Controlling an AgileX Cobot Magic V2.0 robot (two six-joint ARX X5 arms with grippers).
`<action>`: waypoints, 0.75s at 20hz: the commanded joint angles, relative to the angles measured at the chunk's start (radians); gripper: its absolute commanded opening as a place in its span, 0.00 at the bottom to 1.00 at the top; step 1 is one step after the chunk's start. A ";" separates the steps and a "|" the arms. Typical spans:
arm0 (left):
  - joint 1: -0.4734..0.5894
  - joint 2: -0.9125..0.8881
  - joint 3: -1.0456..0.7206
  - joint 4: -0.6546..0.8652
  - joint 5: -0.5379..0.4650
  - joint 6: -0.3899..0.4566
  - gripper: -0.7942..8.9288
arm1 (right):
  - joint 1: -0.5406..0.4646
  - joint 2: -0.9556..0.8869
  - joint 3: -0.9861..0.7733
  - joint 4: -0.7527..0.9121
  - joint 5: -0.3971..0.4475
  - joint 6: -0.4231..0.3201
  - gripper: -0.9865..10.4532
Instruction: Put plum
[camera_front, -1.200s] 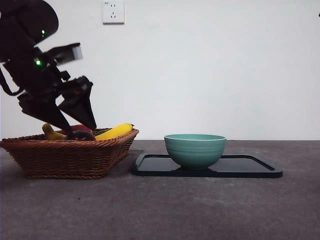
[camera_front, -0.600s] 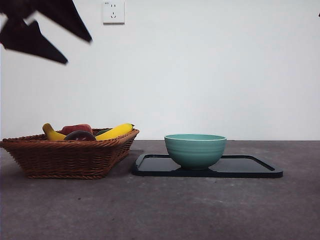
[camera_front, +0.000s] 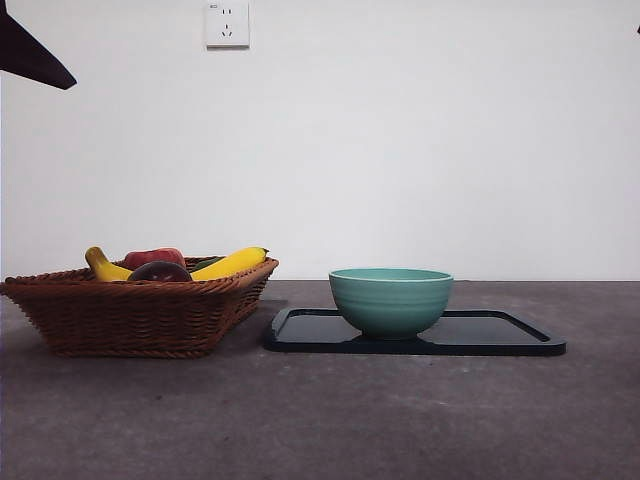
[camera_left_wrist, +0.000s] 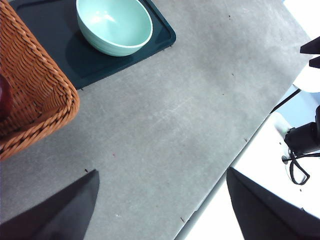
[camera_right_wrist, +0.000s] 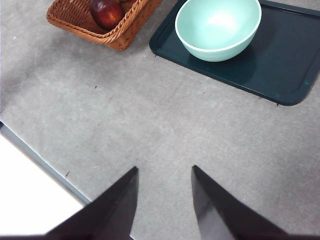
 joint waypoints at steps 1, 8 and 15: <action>-0.003 0.005 0.022 0.008 0.005 0.013 0.50 | 0.006 0.006 0.010 0.003 -0.001 0.018 0.24; -0.003 0.005 0.022 0.010 0.005 0.014 0.50 | 0.006 0.006 0.010 0.004 -0.001 0.035 0.24; -0.003 0.005 0.022 0.015 0.005 0.014 0.50 | -0.003 0.159 0.020 0.234 0.035 0.229 0.29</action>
